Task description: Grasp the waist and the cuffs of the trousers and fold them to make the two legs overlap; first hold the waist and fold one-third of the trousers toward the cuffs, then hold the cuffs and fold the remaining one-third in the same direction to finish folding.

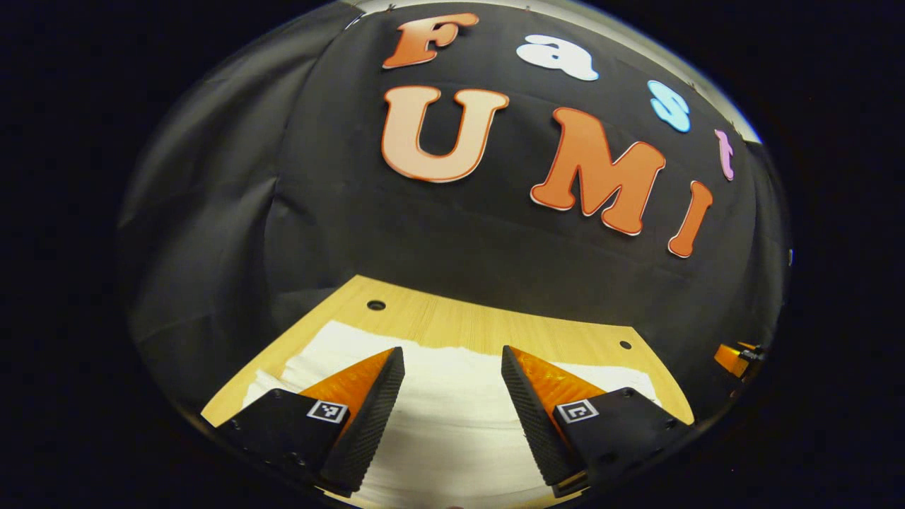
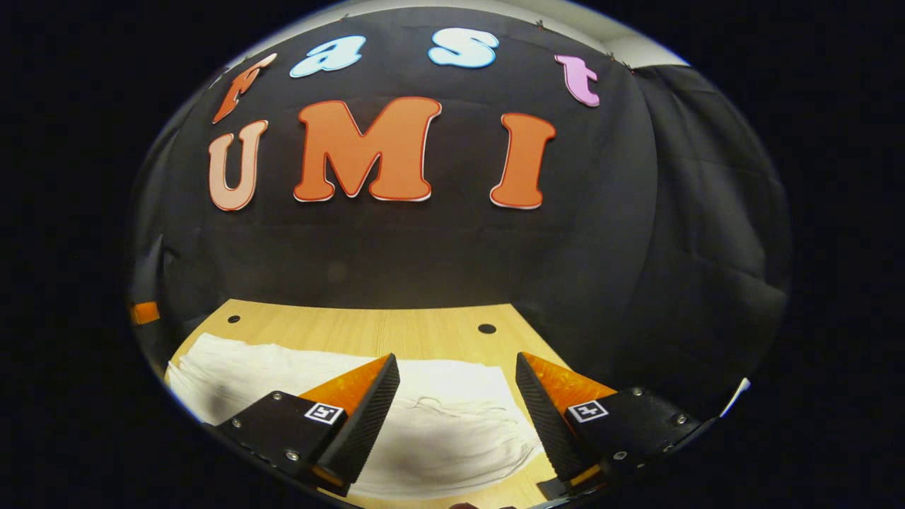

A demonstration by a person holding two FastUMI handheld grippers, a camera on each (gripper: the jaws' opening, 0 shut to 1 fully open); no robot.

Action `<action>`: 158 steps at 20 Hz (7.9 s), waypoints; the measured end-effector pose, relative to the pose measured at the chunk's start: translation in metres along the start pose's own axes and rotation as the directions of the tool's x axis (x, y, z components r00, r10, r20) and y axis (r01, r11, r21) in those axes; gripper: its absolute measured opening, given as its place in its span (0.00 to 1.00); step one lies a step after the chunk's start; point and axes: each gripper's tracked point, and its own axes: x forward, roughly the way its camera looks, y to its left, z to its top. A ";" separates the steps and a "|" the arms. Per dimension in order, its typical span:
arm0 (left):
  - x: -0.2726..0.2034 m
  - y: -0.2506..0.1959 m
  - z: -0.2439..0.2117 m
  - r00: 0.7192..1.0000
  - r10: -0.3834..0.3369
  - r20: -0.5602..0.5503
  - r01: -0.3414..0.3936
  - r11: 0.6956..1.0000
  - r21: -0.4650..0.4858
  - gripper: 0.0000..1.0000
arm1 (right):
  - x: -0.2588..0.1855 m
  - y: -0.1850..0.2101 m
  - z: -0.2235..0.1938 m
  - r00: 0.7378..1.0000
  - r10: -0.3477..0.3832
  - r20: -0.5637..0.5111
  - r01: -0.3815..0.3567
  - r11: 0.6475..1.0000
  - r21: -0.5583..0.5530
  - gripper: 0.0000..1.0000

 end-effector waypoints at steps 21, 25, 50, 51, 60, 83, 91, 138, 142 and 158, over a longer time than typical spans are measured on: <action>-0.046 0.235 -0.170 0.800 0.157 -0.579 -0.444 0.804 -0.395 0.92 | 0.003 -0.005 -0.129 0.869 -0.012 -0.494 0.108 0.980 0.165 1.00; -0.061 0.261 -0.191 0.773 0.120 -0.623 -0.498 0.722 -0.480 0.92 | 0.007 -0.009 -0.150 0.821 0.048 -0.568 0.125 0.957 0.262 0.99; -0.028 0.304 -0.225 0.782 0.088 -0.617 -0.568 0.506 -0.649 0.31 | 0.065 -0.091 -0.225 0.737 0.111 -0.667 0.343 0.789 0.509 0.96; -0.025 0.305 -0.226 0.781 0.091 -0.618 -0.575 0.493 -0.653 0.14 | 0.071 -0.091 -0.226 0.740 0.123 -0.661 0.357 0.761 0.541 0.96; -0.019 0.301 -0.190 0.784 0.164 -0.599 -0.566 0.584 -0.581 0.05 | 0.094 -0.113 -0.248 0.689 0.074 -0.721 0.481 0.697 0.532 0.83; 0.058 0.270 -0.034 0.861 0.122 -0.494 -0.376 0.807 -0.455 0.05 | 0.116 -0.103 -0.146 0.741 0.234 -0.629 0.486 0.460 0.743 0.04; 0.134 0.278 0.008 0.860 0.032 -0.509 -0.236 0.910 -0.341 0.05 | 0.156 -0.075 -0.081 0.780 0.218 -0.586 0.465 0.425 0.777 0.09; 0.173 0.182 0.054 0.933 0.186 -0.307 -0.189 0.982 0.023 1.00 | 0.249 -0.068 -0.171 0.726 0.127 -0.676 0.439 0.671 0.598 0.98; 0.136 0.154 0.036 0.931 0.204 -0.304 -0.203 0.979 0.035 1.00 | 0.262 -0.077 -0.170 0.748 0.076 -0.659 0.460 0.656 0.598 0.94; 0.068 0.083 -0.032 0.925 0.173 -0.338 -0.174 0.984 0.026 1.00 | 0.234 -0.060 -0.094 0.886 0.167 -0.432 0.224 0.662 0.715 0.09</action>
